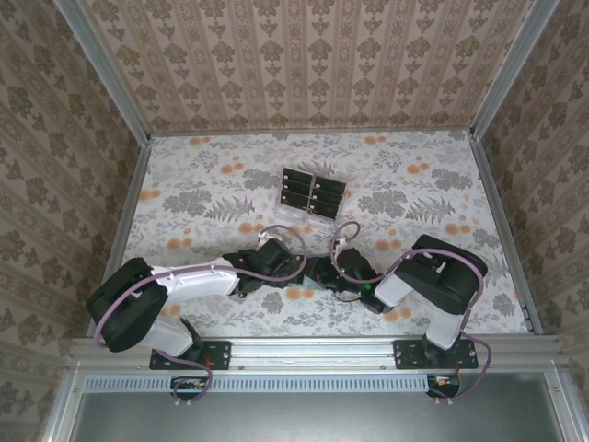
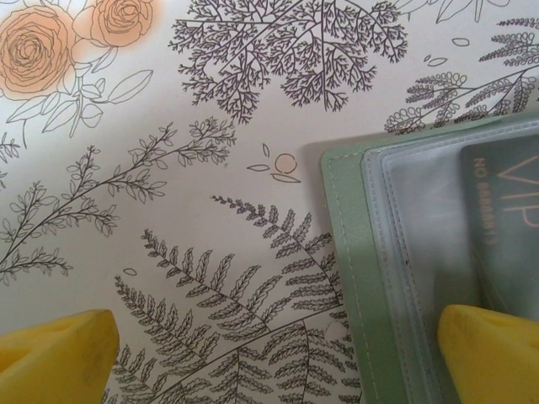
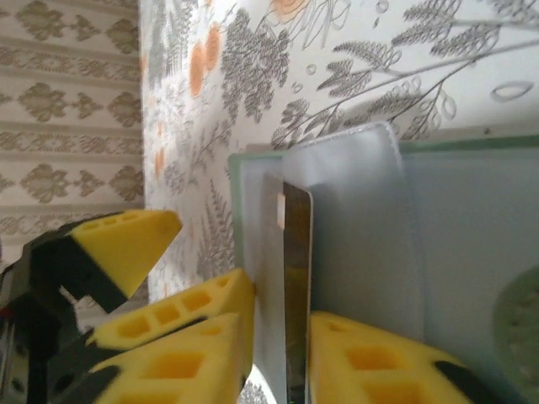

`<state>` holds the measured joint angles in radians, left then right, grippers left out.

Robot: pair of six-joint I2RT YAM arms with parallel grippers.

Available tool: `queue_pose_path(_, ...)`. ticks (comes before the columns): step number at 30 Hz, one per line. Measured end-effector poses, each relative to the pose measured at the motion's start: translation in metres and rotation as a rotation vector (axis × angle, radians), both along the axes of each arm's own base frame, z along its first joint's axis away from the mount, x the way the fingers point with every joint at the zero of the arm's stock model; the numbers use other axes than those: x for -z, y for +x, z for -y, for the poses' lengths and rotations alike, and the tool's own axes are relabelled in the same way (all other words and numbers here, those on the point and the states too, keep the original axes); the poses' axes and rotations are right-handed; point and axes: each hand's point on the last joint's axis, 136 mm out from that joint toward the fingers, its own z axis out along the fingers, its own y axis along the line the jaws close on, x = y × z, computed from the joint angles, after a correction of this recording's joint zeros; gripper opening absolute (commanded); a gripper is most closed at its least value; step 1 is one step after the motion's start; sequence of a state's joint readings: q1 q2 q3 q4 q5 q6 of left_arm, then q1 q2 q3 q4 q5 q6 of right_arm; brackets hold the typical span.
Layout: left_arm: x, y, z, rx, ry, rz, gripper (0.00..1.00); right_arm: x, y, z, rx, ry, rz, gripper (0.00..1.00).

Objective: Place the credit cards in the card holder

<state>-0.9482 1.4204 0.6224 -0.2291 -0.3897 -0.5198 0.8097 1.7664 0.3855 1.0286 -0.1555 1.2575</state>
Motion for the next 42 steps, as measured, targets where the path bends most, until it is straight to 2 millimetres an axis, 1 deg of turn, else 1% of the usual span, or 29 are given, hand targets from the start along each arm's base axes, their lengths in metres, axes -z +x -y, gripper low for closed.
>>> queue_pose_path(4, -0.005, 0.0, -0.004, -0.01, -0.016, -0.01, 1.0, -0.003, 0.004, 0.001, -0.042, -0.079, -0.027, 0.44)
queue_pose_path(9, -0.022, 0.012, -0.013, -0.065, -0.092, -0.001, 1.0, -0.01, 0.003, 0.009, -0.089, -0.202, -0.052, 0.45)
queue_pose_path(12, -0.033, 0.019, -0.02, -0.098, -0.136, 0.01, 1.0, -0.019, 0.002, 0.013, -0.117, -0.265, -0.052, 0.42)
queue_pose_path(16, -0.038, 0.023, -0.029, -0.129, -0.161, 0.011, 1.0, -0.033, 0.005, 0.011, -0.163, -0.338, -0.034, 0.31)
queue_pose_path(18, -0.036, 0.021, -0.032, -0.133, -0.163, 0.001, 1.0, -0.036, 0.006, 0.011, -0.18, -0.367, -0.033, 0.28)
queue_pose_path(21, -0.026, 0.015, -0.038, -0.135, -0.151, -0.025, 1.0, -0.038, 0.007, 0.01, -0.206, -0.405, -0.035, 0.28)
queue_pose_path(23, -0.019, 0.01, -0.042, -0.135, -0.138, -0.042, 1.0, -0.036, 0.007, 0.008, -0.223, -0.43, -0.042, 0.28)
queue_pose_path(27, -0.01, 0.004, -0.046, -0.135, -0.12, -0.065, 1.0, -0.022, 0.006, 0.006, -0.249, -0.484, -0.069, 0.29)
queue_pose_path(31, -0.003, 0.004, -0.048, -0.142, -0.104, -0.081, 1.0, -0.006, 0.002, 0.01, -0.26, -0.53, -0.104, 0.28)
queue_pose_path(33, 0.001, 0.004, -0.049, -0.143, -0.095, -0.09, 1.0, -0.001, 0.001, 0.012, -0.262, -0.54, -0.115, 0.27)
queue_pose_path(42, 0.014, 0.004, -0.047, -0.142, -0.073, -0.118, 1.0, 0.006, 0.002, 0.01, -0.268, -0.551, -0.126, 0.2)
